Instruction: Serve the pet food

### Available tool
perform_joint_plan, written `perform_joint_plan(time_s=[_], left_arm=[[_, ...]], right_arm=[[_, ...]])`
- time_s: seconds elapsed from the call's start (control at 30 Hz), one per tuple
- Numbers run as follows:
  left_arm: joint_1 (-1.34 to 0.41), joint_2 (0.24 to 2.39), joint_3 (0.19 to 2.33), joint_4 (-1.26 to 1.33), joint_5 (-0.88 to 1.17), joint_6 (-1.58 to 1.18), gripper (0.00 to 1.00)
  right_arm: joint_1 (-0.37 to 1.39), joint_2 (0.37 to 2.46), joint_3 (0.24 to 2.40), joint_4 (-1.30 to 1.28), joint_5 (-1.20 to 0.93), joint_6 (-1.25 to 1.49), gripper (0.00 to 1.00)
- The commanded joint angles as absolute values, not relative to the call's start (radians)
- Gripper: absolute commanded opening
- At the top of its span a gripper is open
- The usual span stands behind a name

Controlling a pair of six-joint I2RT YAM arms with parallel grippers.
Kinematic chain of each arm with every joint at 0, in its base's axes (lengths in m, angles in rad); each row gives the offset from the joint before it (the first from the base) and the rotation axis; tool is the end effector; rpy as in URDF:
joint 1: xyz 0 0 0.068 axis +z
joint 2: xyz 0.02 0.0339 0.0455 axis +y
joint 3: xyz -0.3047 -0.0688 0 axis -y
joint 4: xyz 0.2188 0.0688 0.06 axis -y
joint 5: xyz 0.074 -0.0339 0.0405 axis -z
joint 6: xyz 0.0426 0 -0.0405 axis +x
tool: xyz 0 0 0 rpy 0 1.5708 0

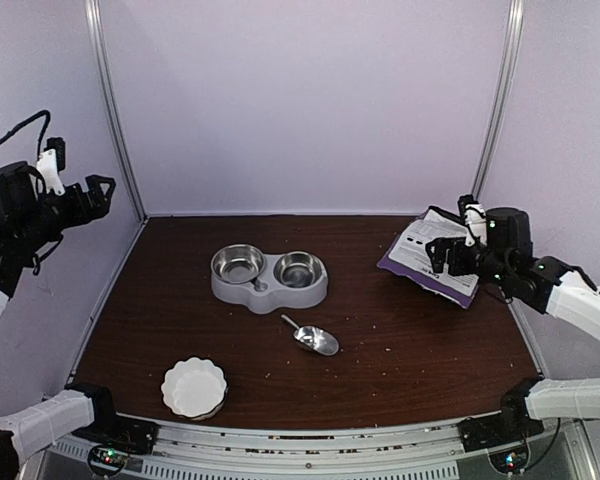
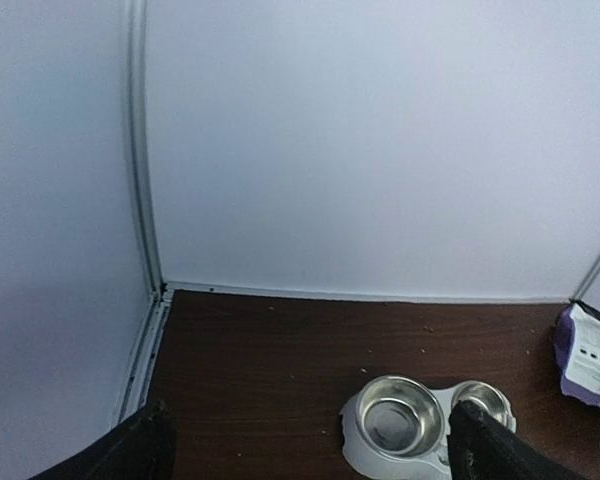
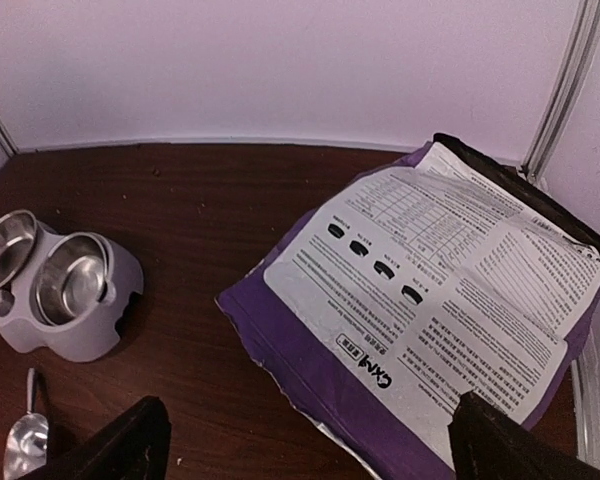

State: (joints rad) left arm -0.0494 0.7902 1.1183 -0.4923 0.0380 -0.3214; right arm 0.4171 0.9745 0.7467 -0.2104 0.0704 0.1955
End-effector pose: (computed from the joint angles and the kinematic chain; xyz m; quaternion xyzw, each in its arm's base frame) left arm 0.1082 -0.0070 0.4382 -0.0912 0.7572 -0.1334 0.6329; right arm 0.1668 0.0706 0.3252 -0.0745 0.8403 0.1334 0.5202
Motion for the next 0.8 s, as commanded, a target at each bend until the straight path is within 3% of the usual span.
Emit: perform_joint_plan(time_s=[0.0,0.33,0.77], left_arm=[[-0.242,0.897,1.205,-0.498,-0.008,-0.14,0.98],[-0.279,0.927,1.089,-0.477,-0.208,-0.027,0.98],[-0.278,0.887,1.096,-0.483,-0.214,-0.025,0.98]], right_arm=[[0.555,1.127,0.844,-0.376,0.431,0.14,0.99],[0.627,1.55,1.041,-0.509,0.566,0.193,0.96],[0.579,1.697,1.07,-0.491,0.511,0.207,0.93]])
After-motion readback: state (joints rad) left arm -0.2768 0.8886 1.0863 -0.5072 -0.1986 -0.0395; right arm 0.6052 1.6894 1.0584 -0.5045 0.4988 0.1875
